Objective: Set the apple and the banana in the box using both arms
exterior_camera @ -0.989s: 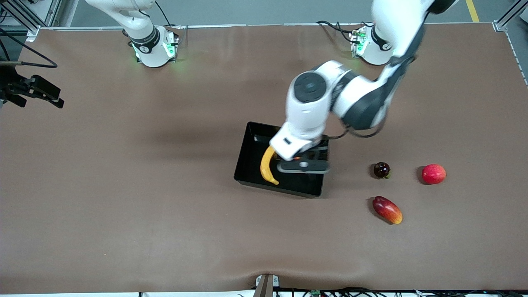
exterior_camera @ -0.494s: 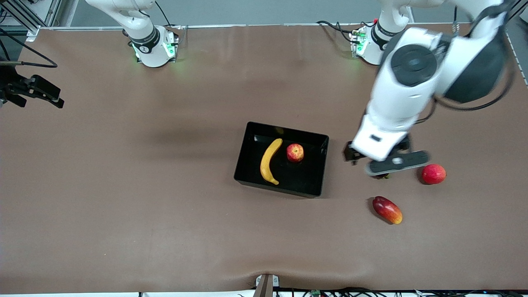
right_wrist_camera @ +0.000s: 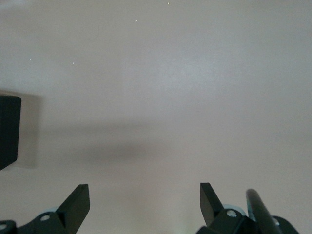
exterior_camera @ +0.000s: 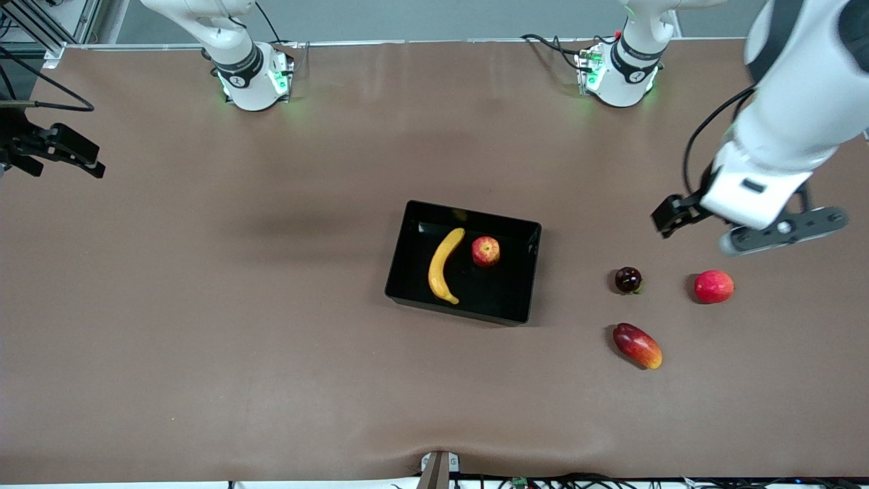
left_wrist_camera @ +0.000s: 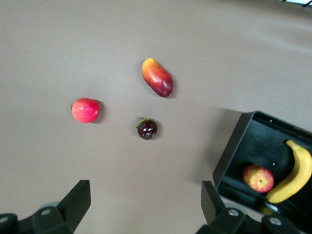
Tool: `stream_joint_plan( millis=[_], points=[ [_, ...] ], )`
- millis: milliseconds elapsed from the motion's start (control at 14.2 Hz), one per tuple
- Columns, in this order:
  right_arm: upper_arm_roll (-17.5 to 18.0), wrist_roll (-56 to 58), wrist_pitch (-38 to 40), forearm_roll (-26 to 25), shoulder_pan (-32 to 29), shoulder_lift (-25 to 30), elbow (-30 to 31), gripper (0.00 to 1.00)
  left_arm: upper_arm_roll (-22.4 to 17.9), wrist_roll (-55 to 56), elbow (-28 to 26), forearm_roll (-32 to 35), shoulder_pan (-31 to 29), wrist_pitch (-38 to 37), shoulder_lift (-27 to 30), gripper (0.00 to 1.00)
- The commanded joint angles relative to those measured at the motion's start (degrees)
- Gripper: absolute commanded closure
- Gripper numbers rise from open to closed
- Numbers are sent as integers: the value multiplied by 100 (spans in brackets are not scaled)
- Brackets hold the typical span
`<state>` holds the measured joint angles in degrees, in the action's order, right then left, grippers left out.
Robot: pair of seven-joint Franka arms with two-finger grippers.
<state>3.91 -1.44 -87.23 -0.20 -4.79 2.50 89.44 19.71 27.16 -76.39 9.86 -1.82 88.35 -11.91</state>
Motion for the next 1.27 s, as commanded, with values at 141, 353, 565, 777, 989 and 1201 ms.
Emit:
stream_joint_plan(
  millis=[141, 353, 565, 777, 989, 1201],
  points=[
    [39, 13, 83, 99, -75, -30, -111, 0, -686, -1062, -1220, -378, 76, 86, 1128, 0],
    [39, 13, 83, 99, -75, -30, -111, 0, -1074, -1528, -1694, -651, 147, 86, 1611, 0],
    [39, 13, 83, 99, -66, -30, -111, 0, -1084, -1600, -1994, -661, 147, 86, 1946, 0],
    [39, 13, 83, 99, -75, -30, -111, 0, -1075, -1827, -2038, -809, 95, 51, 1999, 0],
    [39, 13, 83, 99, -75, -30, -111, 0, -1075, -2064, -2029, -854, 77, 16, 2008, 0],
    [39, 13, 83, 99, -75, -30, -111, 0, -1075, -2373, -2012, -854, -80, 16, 2008, 0]
  ],
)
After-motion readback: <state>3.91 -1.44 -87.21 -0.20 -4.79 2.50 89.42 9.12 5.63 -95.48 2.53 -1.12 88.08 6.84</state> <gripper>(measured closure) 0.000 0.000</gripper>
